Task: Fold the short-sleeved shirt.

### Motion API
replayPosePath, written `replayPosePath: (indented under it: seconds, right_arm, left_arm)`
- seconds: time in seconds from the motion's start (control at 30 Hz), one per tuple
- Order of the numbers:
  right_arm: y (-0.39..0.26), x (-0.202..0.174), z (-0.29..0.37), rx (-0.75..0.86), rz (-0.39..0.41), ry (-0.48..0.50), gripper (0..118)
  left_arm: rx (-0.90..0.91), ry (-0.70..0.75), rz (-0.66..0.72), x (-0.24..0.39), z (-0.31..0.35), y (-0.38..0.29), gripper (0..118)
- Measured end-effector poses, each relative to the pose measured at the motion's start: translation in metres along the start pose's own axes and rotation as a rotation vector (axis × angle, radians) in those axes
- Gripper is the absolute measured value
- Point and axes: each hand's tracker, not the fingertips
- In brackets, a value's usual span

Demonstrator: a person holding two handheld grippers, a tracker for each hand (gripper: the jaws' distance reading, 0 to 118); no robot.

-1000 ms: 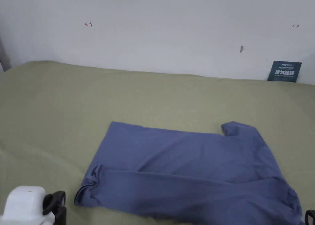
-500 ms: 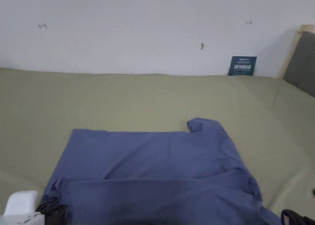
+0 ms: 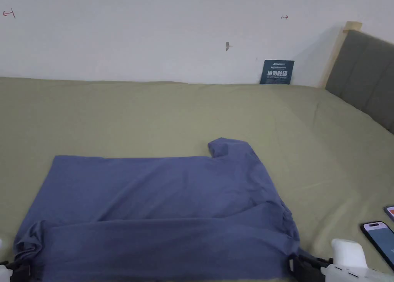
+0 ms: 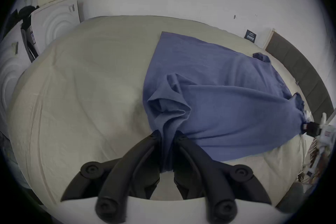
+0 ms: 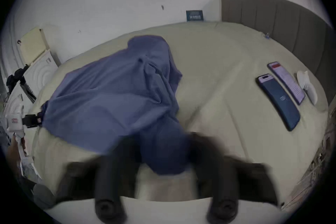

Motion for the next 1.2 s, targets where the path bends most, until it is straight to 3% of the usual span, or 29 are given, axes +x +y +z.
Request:
replayPosePath:
  seconds: [0.07,0.13,0.27,0.37,0.57,0.8,0.93,1.07,1.1,1.13,1.17,1.2]
  right_arm:
    - [-0.001,0.003,-0.007,0.029,-0.05,0.033,5]
    - [0.003,-0.006,-0.003,0.041,-0.04,0.015,5]
    - [0.015,-0.013,0.022,0.06,0.005,0.033,4]
    - [0.027,-0.017,0.051,0.089,0.094,0.051,4]
    - [0.033,-0.017,0.108,0.097,0.149,0.069,4]
    - [-0.007,-0.006,0.149,-0.02,0.139,0.113,4]
    - [-0.046,0.007,0.139,-0.129,0.183,0.064,4]
    - [-0.069,0.013,0.123,-0.166,0.144,0.061,4]
    - [-0.066,0.012,0.124,-0.179,0.154,0.067,6]
    - [-0.061,0.011,0.126,-0.179,0.164,0.068,9]
    - [-0.055,0.012,0.13,-0.175,0.165,0.066,23]
    - [-0.049,0.012,0.137,-0.151,0.149,0.073,58]
  left_arm:
    - [-0.007,-0.033,0.036,-0.008,0.0,0.001,13]
    - [-0.014,-0.059,0.082,-0.011,0.002,0.004,12]
    - [-0.006,-0.071,0.111,-0.019,0.015,0.009,12]
    - [0.042,-0.104,0.091,-0.02,0.041,0.01,12]
    - [0.079,-0.134,0.042,-0.016,0.105,-0.005,12]
    - [-0.037,-0.16,0.15,-0.045,0.142,-0.079,12]
    - [-0.119,-0.149,0.251,-0.071,0.131,-0.13,12]
    - [-0.127,-0.161,0.294,-0.07,0.125,-0.149,12]
    - [-0.115,-0.157,0.296,-0.067,0.126,-0.149,14]
    - [-0.108,-0.154,0.293,-0.064,0.128,-0.148,24]
    - [-0.111,-0.154,0.277,-0.063,0.129,-0.144,47]
    - [-0.118,-0.143,0.246,-0.063,0.133,-0.14,83]
